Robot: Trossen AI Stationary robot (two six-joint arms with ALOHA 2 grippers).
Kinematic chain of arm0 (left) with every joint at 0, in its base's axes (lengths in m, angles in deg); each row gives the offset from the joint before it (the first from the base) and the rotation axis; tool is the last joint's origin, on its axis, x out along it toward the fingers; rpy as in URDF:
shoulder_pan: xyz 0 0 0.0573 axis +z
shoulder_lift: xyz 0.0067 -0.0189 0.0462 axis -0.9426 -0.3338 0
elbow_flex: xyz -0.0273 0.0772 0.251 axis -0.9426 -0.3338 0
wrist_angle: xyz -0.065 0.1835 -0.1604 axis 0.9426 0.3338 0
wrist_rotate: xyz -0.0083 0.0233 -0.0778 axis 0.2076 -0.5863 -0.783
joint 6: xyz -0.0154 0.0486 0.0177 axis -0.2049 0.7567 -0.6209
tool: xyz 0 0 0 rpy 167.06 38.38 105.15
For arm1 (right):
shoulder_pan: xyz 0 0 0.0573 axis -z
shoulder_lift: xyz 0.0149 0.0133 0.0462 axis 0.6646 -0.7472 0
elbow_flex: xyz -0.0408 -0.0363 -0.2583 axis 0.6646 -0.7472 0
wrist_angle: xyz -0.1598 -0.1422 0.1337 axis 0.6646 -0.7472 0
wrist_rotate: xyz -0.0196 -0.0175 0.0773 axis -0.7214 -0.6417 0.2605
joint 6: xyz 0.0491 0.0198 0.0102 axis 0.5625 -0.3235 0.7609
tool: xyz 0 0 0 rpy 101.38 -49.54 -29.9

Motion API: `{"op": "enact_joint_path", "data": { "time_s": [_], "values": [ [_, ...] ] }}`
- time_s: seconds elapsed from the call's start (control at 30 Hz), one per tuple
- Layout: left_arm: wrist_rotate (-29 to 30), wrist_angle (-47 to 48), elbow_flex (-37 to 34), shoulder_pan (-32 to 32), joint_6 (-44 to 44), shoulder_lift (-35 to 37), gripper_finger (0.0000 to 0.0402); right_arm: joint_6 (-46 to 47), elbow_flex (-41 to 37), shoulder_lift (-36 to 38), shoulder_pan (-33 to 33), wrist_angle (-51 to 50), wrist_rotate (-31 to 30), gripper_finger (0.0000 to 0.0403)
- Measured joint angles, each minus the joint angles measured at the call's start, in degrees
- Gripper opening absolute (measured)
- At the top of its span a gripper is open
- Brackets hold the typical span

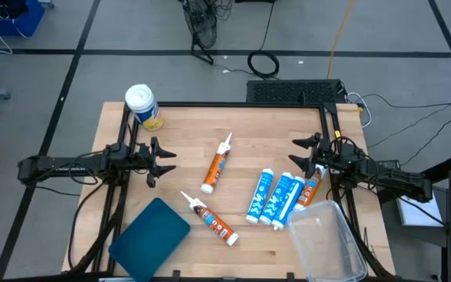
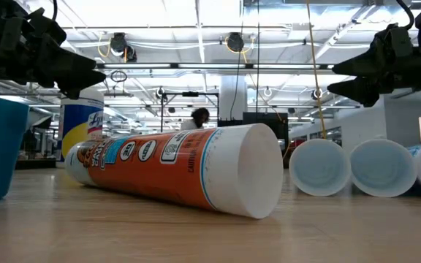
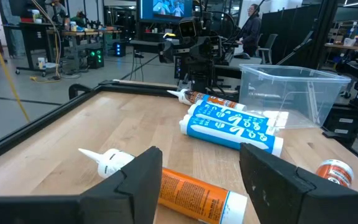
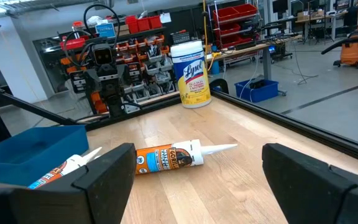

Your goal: Pick & place silicon tubes, Sealant and Lysol wipes

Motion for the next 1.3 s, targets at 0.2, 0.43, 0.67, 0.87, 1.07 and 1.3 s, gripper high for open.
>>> {"op": "enact_joint_path", "data": {
  "time_s": [0.2, 0.43, 0.67, 0.87, 1.07, 1.3],
  "values": [
    [-0.02, 0.0, -0.02, 0.0, 0.0, 0.02, 0.0214, 0.0, 0.02, 0.0, -0.02, 0.19, 0.0, 0.0325],
    [0.0, 0.0, -0.01, -0.01, 0.0, 0.0, 0.0214, 7.33, 0.01, 0.0, -0.02, 6.76, -0.02, 0.0325],
    [-0.02, 0.0, 0.0, -0.02, -0.01, 0.0, 0.0214, 10.89, 0.0, -0.02, 0.0, 8.98, -3.34, 0.0325],
    [-0.02, 0.0, -0.01, -0.01, -0.02, 0.01, 0.0214, 13.9, 0.0, -0.04, -0.02, 9.32, 5.68, 0.0325],
    [-0.02, 0.0, 0.0, -0.01, -0.01, 0.0, 0.0214, 14.44, -0.33, -0.4, -0.02, 8.92, 14.49, 0.0325],
    [0.0, 0.0, 0.0, 0.0, 0.0, 0.01, 0.0214, 22.87, -0.14, -3.74, -0.02, 10.55, 14.93, 0.0325]
  ]
}}
